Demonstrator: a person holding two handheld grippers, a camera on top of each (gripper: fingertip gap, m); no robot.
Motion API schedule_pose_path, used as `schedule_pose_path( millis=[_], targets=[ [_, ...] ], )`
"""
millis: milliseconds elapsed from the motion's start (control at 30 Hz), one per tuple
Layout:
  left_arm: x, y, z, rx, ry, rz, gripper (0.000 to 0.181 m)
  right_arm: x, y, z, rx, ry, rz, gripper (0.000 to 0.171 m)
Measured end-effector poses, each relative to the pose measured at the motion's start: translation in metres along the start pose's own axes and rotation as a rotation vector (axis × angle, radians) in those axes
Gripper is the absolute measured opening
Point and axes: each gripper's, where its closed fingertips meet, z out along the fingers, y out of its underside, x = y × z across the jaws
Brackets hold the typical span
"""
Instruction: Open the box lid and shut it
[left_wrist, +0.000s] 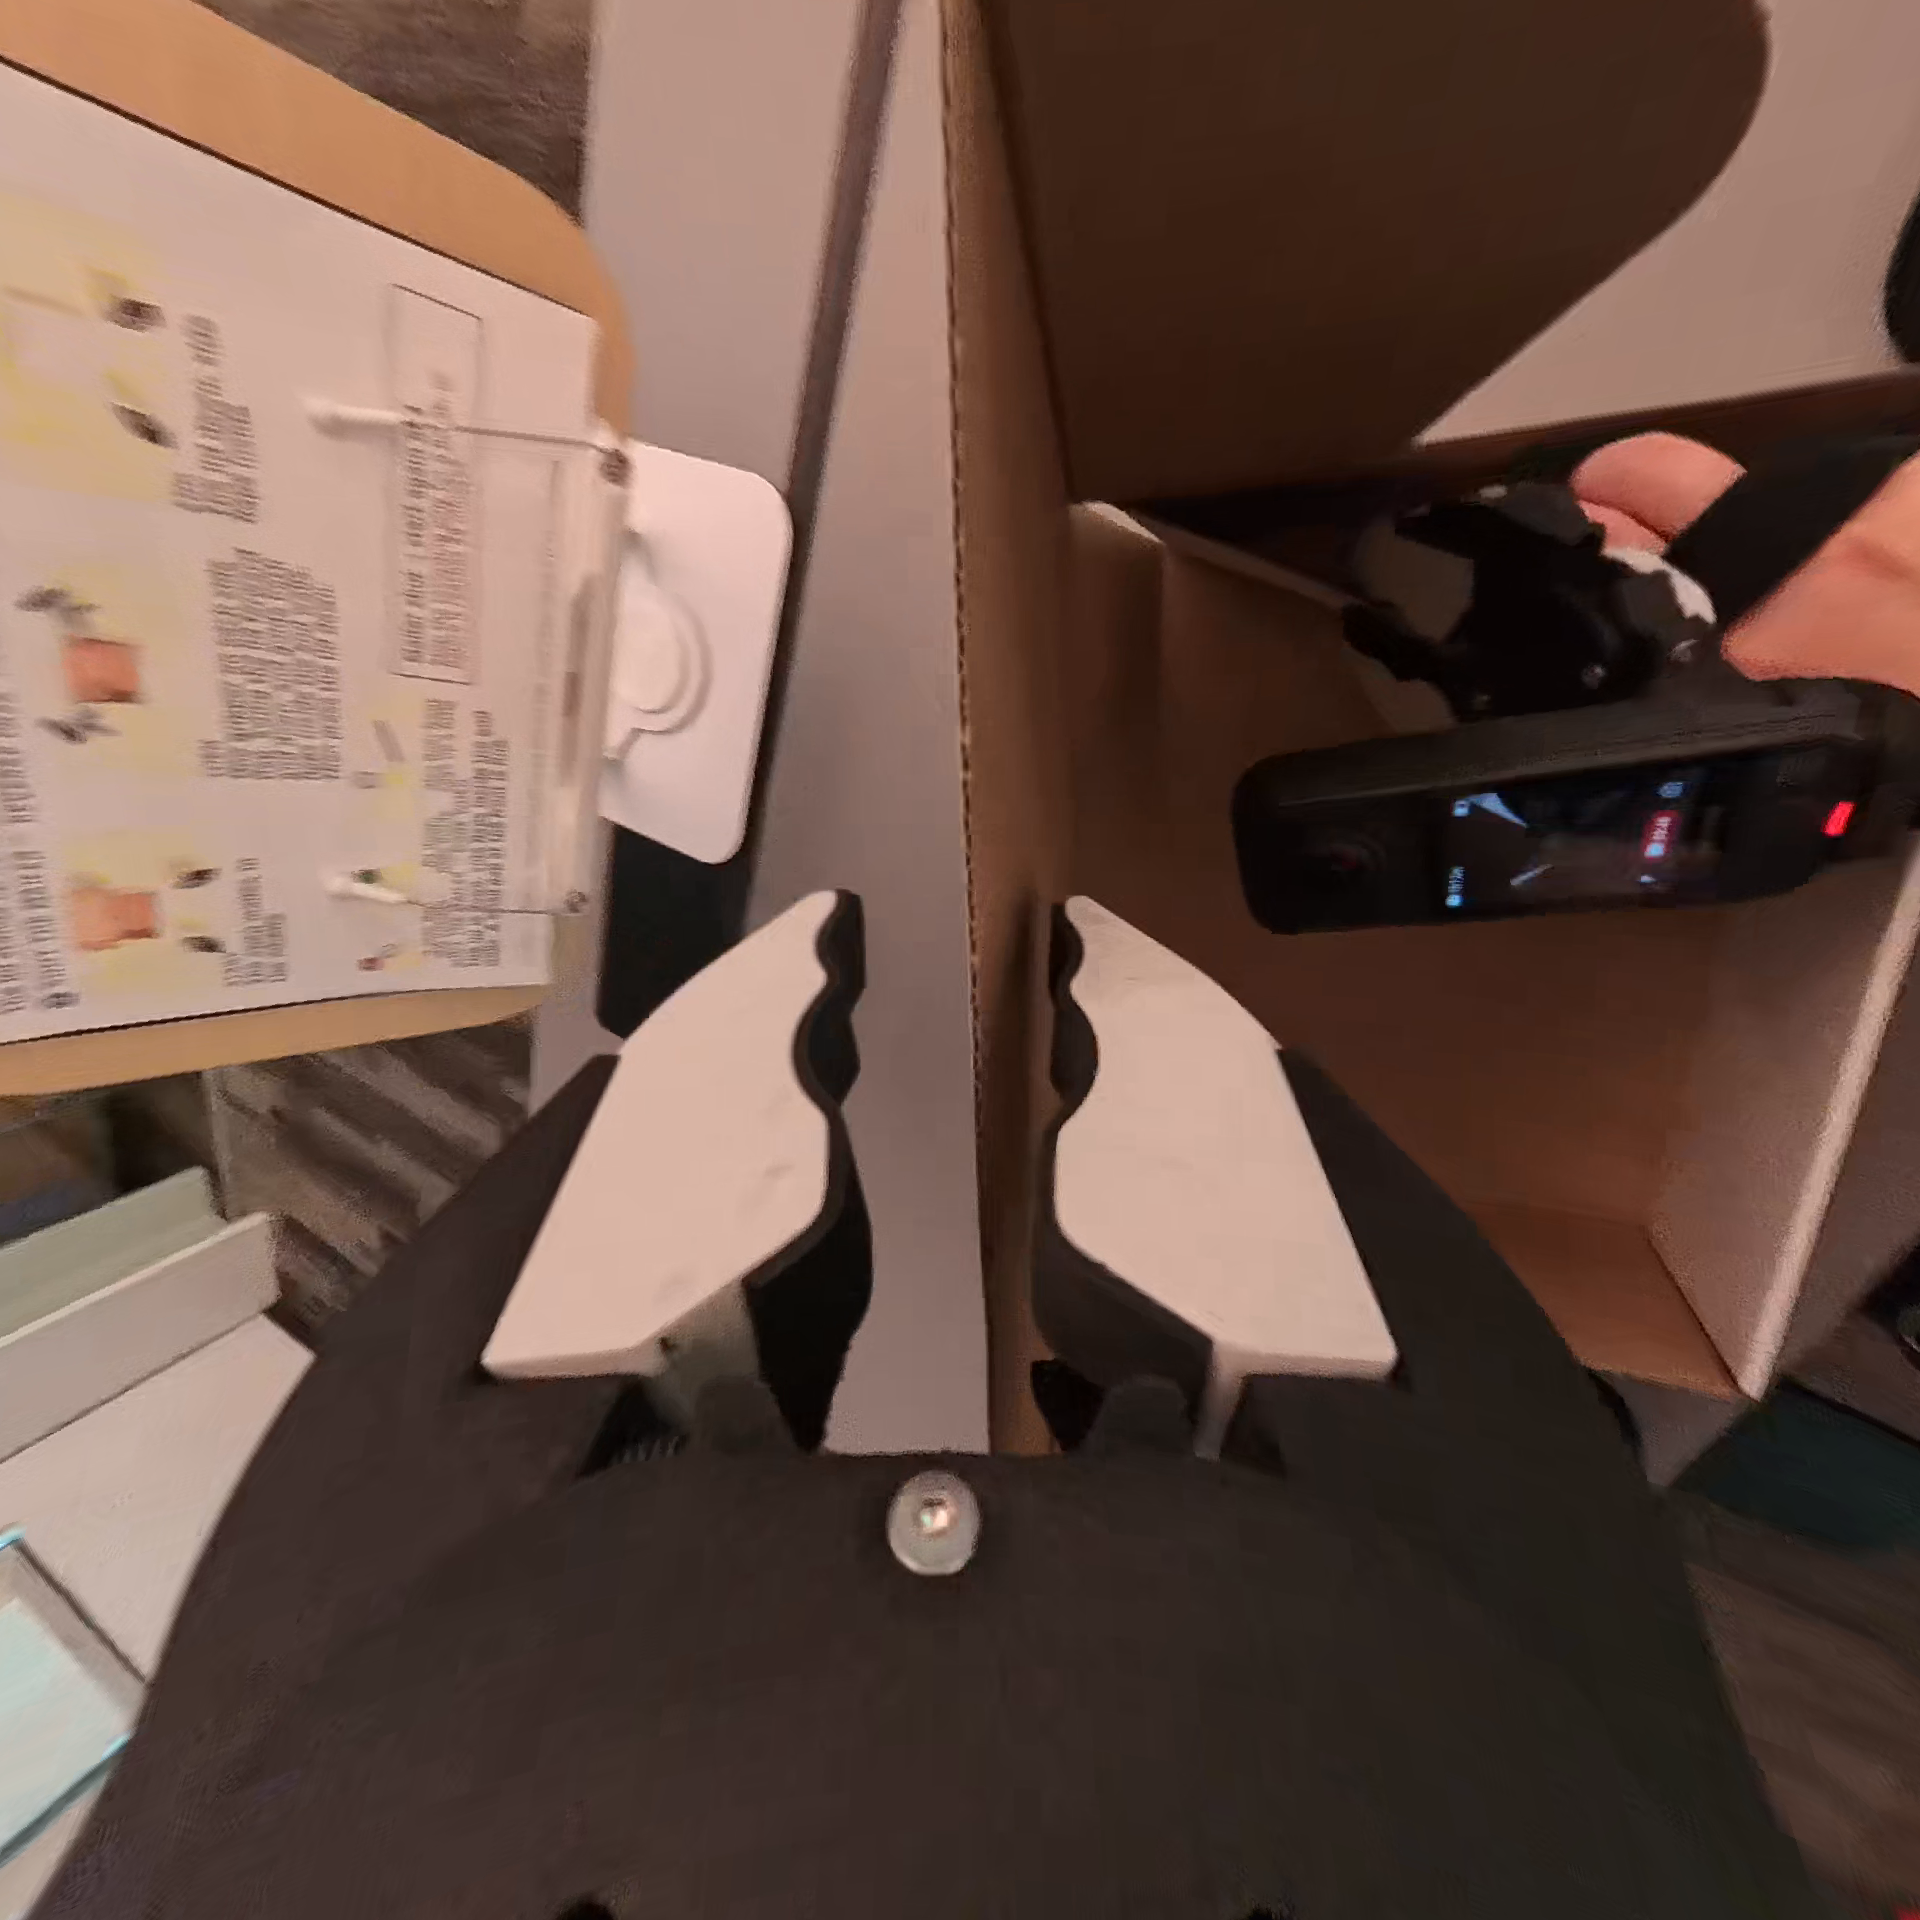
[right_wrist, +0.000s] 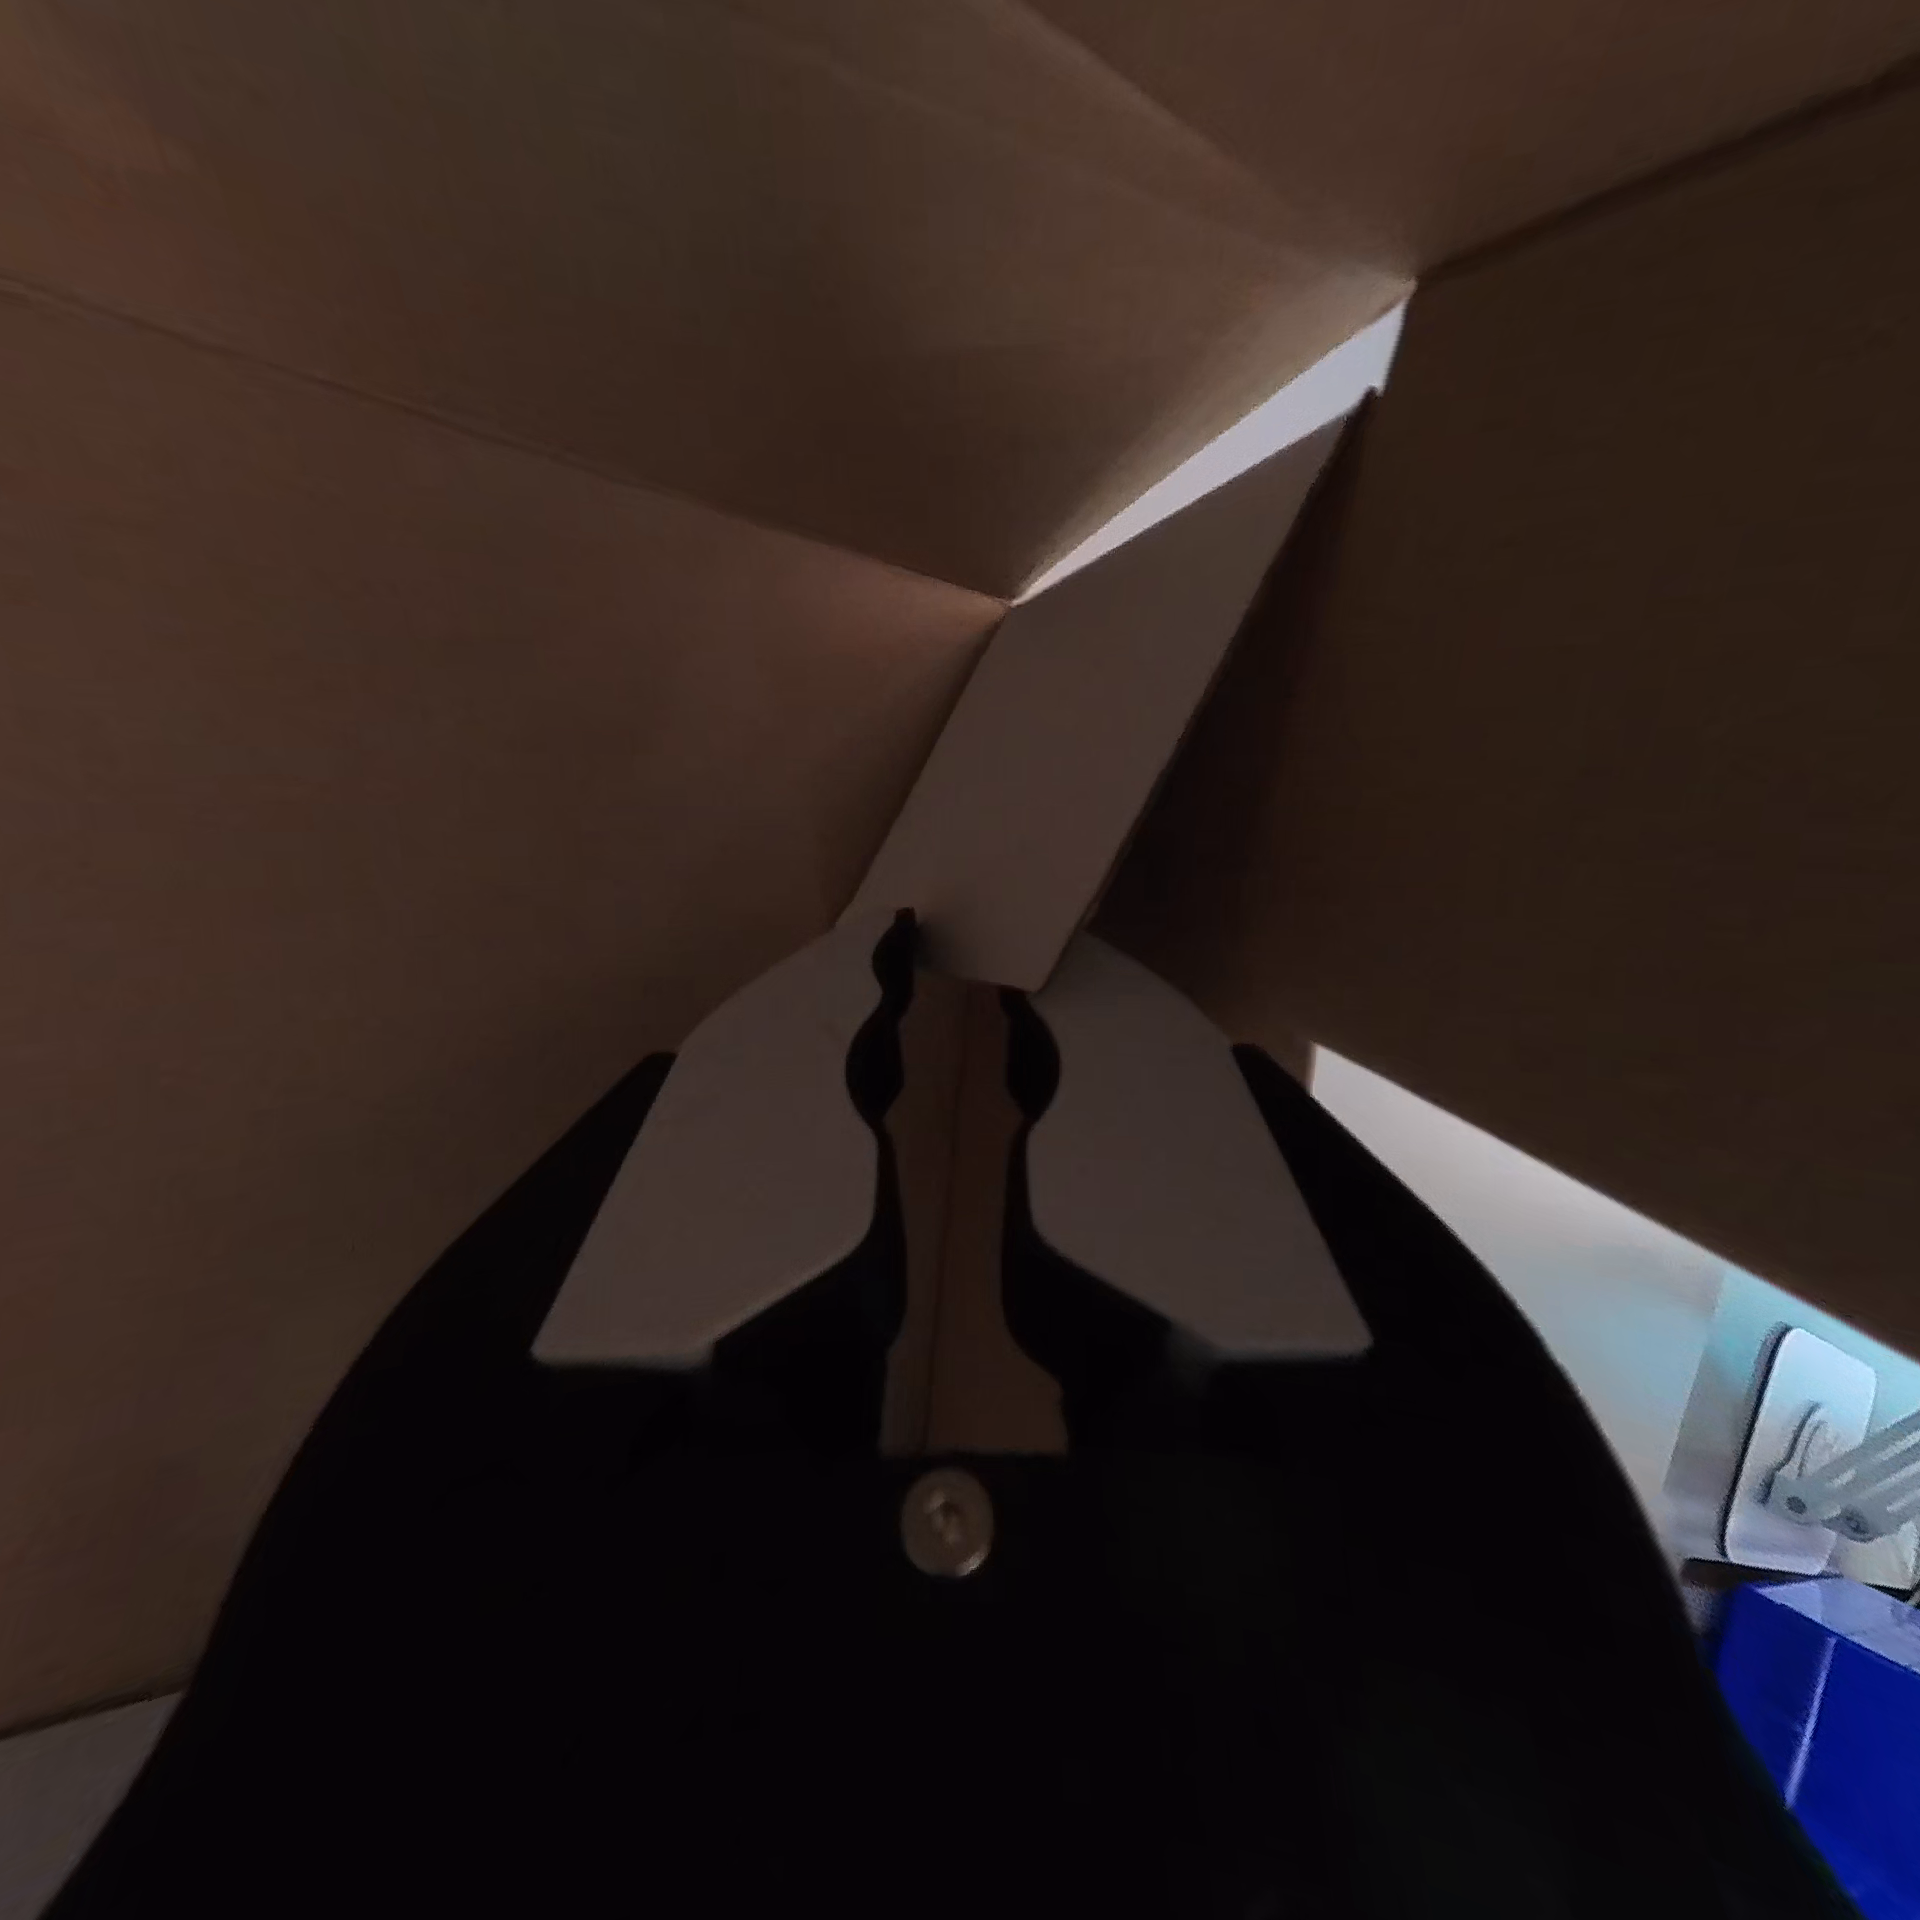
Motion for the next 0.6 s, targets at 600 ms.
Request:
schedule_pose_path(
  millis=[600],
  targets=[
    [0.045, 0.004, 0.007, -0.056, 0.127, 0.22, 0.003, -0.009, -0.006, 0.017, -0.07, -0.076, -0.107, 0.02]
  ],
)
